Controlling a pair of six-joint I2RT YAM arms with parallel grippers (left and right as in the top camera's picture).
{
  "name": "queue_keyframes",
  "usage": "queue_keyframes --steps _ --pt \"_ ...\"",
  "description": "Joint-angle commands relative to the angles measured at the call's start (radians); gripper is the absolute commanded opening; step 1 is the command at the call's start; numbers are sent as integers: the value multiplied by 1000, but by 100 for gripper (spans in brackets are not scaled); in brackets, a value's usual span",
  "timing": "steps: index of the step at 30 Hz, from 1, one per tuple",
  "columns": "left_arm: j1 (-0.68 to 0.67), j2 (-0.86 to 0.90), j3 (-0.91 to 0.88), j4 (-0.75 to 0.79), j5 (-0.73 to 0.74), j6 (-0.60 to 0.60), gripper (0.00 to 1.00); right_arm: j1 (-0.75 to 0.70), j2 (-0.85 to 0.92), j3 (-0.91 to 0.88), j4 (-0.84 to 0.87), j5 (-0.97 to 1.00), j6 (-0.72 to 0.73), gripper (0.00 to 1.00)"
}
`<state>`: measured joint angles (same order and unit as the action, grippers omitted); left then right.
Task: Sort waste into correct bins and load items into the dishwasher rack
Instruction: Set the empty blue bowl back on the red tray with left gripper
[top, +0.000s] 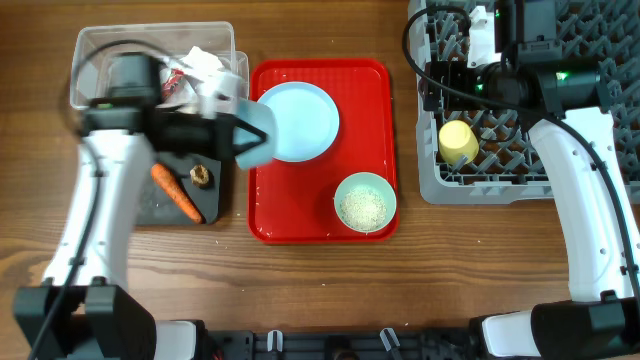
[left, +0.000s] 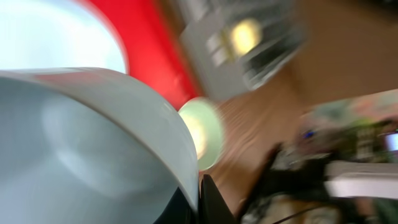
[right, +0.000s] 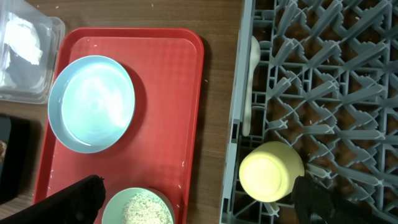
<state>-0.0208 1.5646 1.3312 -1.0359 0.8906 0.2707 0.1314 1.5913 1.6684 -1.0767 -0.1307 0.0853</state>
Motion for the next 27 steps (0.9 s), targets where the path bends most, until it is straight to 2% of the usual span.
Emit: queue_keyframes --steps 1,4,8,15,17,18,20,23,27 --pt "-241 32 4 24 -569 -249 4 -6 9 -8 0 -11 -5 99" --pt "-405 104 4 32 -756 -333 4 -6 9 -8 -3 -11 -6 100" --pt "-498 209 3 50 -764 -337 4 -6 9 -8 -2 -11 -6 100" --pt "-539 349 3 53 -805 -370 5 -6 9 -8 -14 -11 -7 100" --pt "-538 354 3 53 -803 -381 17 -6 9 -8 -14 -11 -7 100" --pt "-538 354 3 53 -803 -384 33 -6 9 -8 -14 -11 -7 99" --pt "-538 352 6 55 -803 -384 51 -6 9 -8 -16 -11 -7 100" --pt "-538 349 51 30 -798 -384 62 -6 9 -8 -16 -11 -7 100" --pt "-541 337 216 -58 -798 -383 64 -6 9 -8 -16 -11 -7 100"
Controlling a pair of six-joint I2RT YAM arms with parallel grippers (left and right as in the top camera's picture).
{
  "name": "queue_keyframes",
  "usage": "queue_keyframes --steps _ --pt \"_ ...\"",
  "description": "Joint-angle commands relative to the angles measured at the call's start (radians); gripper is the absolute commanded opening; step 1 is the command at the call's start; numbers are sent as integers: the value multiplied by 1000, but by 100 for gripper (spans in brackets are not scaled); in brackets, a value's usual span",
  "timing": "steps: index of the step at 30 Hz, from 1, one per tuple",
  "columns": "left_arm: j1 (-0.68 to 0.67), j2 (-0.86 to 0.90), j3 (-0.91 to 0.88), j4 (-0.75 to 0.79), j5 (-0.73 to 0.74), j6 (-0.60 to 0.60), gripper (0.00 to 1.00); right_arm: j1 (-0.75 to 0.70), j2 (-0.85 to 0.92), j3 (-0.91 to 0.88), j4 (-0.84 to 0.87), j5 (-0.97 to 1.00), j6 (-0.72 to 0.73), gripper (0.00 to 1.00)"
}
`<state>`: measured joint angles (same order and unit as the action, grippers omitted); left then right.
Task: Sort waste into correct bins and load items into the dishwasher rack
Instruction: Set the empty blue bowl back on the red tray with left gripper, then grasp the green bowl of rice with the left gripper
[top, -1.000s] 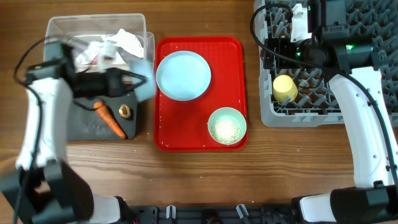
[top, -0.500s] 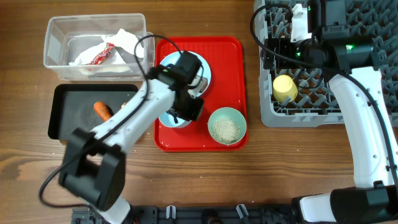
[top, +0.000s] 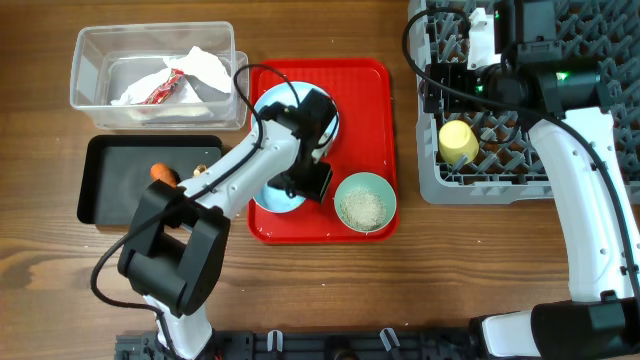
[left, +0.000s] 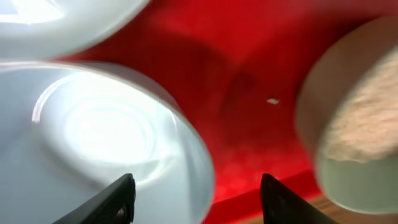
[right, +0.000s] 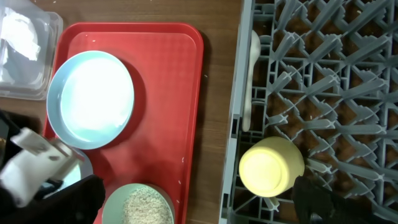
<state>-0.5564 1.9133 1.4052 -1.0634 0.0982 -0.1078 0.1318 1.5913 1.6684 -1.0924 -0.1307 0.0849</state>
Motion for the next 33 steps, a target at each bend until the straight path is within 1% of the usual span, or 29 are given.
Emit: queue_keyframes --steps 1,2,4,6,9,11,17,21,23,26,30,33 --pt "-10 -14 167 -37 -6 -3 64 -6 9 -8 0 -11 -7 100" --pt "-16 -18 195 -38 3 14 64 -6 9 -8 0 -11 -7 100" --pt "-35 -26 224 -29 56 86 67 -6 9 -8 0 -11 -8 100" --pt "-74 -30 226 -7 127 206 69 -6 9 -8 0 -10 -18 100" --pt "-134 -7 224 -2 133 304 70 -6 9 -8 -2 5 -18 100" --pt "-179 20 224 7 129 342 70 -6 9 -8 -3 5 -26 100" --pt "-284 110 224 68 109 342 70 -6 9 -8 -9 5 -29 100" --pt "-317 157 224 89 68 329 68 -6 9 -8 -10 5 -32 99" --pt "-317 178 224 93 65 298 67 -6 9 -8 -9 9 -32 99" --pt "-316 206 224 95 65 271 63 -6 9 -8 0 27 -28 99" --pt "-317 216 224 96 64 257 56 -6 9 -8 15 27 -21 99" --pt "-317 216 224 98 64 257 51 -7 8 -8 37 33 1 94"
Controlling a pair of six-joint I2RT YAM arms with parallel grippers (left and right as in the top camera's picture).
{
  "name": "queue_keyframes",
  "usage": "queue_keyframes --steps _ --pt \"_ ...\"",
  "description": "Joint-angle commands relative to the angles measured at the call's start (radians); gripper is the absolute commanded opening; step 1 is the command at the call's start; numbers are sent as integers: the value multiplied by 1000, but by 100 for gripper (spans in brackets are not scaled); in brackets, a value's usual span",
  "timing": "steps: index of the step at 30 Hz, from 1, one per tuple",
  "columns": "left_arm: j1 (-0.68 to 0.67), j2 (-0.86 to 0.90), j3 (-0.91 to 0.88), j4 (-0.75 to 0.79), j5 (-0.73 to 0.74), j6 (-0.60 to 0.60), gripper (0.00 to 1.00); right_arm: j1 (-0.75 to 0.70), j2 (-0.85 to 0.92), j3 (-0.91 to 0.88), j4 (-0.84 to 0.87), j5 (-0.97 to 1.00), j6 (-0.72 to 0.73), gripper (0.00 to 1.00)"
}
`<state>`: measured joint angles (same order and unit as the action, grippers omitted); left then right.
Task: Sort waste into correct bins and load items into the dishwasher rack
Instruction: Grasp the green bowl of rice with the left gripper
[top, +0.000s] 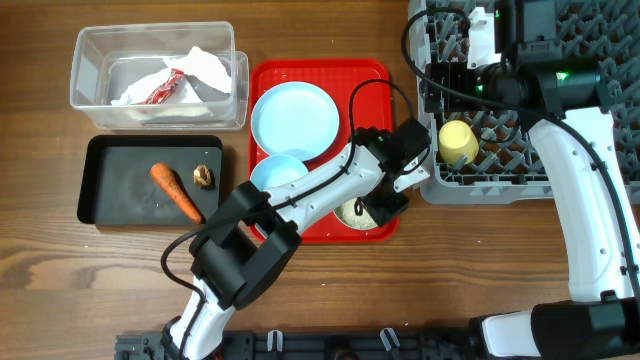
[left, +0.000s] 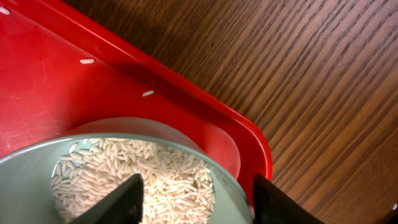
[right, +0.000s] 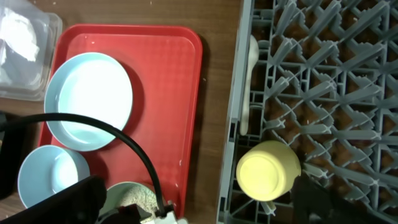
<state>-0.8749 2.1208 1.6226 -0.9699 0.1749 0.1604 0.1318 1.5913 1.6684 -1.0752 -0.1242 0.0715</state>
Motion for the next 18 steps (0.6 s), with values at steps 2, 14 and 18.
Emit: queue_keyframes --steps 2,14,18 --pt "2 8 6 5 -13 -11 51 -14 4 -5 51 43 65 94" --pt "3 8 6 3 -13 -12 13 -180 -104 -4 155 136 195 90" --pt "3 7 6 2 -16 -20 4 -215 -103 -4 132 132 194 90"
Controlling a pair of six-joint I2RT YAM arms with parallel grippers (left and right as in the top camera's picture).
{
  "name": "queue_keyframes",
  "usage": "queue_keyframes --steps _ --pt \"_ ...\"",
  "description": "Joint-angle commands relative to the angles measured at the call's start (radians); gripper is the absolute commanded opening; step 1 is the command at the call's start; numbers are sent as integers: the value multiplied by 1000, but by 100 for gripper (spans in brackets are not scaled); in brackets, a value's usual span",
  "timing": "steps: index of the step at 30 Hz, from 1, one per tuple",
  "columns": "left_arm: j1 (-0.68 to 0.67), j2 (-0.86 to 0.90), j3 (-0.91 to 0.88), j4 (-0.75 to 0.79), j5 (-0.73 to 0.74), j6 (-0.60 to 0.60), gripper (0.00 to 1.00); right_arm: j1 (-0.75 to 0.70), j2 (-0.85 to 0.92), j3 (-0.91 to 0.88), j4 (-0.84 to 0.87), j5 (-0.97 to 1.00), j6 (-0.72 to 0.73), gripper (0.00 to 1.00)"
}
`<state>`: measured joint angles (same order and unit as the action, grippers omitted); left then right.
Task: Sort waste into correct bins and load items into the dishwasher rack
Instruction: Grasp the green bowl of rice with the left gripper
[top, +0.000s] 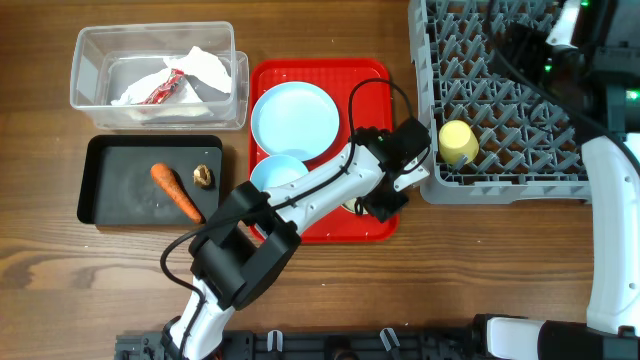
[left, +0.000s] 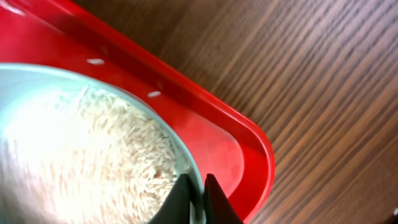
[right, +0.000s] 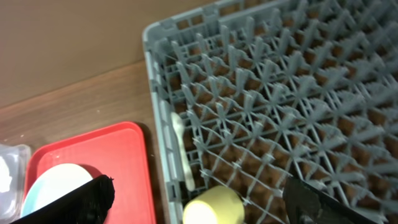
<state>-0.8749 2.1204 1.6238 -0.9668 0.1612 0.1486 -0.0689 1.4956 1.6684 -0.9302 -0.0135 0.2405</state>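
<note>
A pale green bowl of rice (left: 93, 137) sits at the near right corner of the red tray (top: 375, 80). My left gripper (left: 198, 186) is shut on the bowl's right rim, one finger inside and one outside. From overhead the left gripper (top: 383, 198) hides most of the bowl. A light blue plate (top: 295, 118) and a small blue bowl (top: 278, 172) also lie on the tray. The grey dishwasher rack (top: 520, 100) holds an upturned yellow cup (top: 458, 142). High over the rack, my right gripper (right: 199, 185) is open and holds nothing.
A clear bin (top: 155, 65) with crumpled wrappers stands at the back left. In front of it a black tray (top: 110, 195) holds a carrot (top: 175, 192) and a small brown scrap (top: 203, 176). A white spoon (right: 180, 155) lies along the rack's left edge.
My left gripper was open around the rice bowl's rim and is now shut on it. The right arm has moved back and to the right, higher above the rack.
My left gripper held the small blue bowl near the bins at the left. Then that bowl was on the red tray below the plate, with the gripper open over it. Then the gripper was open at the rice bowl, and now it grips the rim.
</note>
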Motion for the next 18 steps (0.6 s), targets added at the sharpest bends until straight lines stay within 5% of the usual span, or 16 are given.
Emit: queue_keyframes --steps 1,18 --pt "3 5 6 -2 -8 -16 4 -17 -7 -4 -14 21 24 91" --pt "212 -198 247 -177 -43 -294 4 -19 -7 -4 -13 26 20 91"
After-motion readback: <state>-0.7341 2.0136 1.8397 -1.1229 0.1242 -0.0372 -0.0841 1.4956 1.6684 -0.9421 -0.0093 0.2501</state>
